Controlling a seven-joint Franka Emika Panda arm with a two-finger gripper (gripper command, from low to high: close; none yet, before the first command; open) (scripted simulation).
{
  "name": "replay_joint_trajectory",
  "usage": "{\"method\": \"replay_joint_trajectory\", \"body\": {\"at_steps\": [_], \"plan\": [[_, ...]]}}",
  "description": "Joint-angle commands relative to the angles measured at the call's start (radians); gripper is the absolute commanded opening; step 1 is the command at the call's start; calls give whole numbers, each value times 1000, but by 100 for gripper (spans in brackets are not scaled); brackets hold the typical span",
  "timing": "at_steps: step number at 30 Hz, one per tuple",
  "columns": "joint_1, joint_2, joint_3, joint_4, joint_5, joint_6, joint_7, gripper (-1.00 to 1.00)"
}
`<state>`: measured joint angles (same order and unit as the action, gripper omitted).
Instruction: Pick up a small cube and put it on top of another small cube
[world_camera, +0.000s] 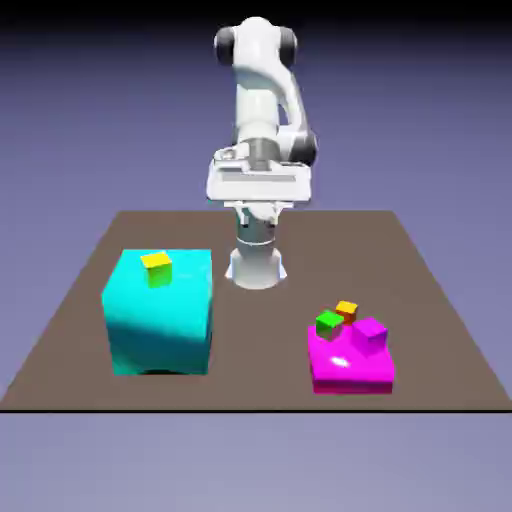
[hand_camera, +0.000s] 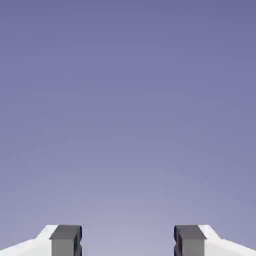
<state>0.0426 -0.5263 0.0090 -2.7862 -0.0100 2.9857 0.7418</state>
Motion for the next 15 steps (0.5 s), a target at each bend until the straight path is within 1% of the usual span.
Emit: {"method": "replay_joint_trajectory", "body": {"at_steps": [1,15], "plan": [[25,36,7,20,-8,-43,1,0],[381,544,112,296,-124,-639,9,0]]}}
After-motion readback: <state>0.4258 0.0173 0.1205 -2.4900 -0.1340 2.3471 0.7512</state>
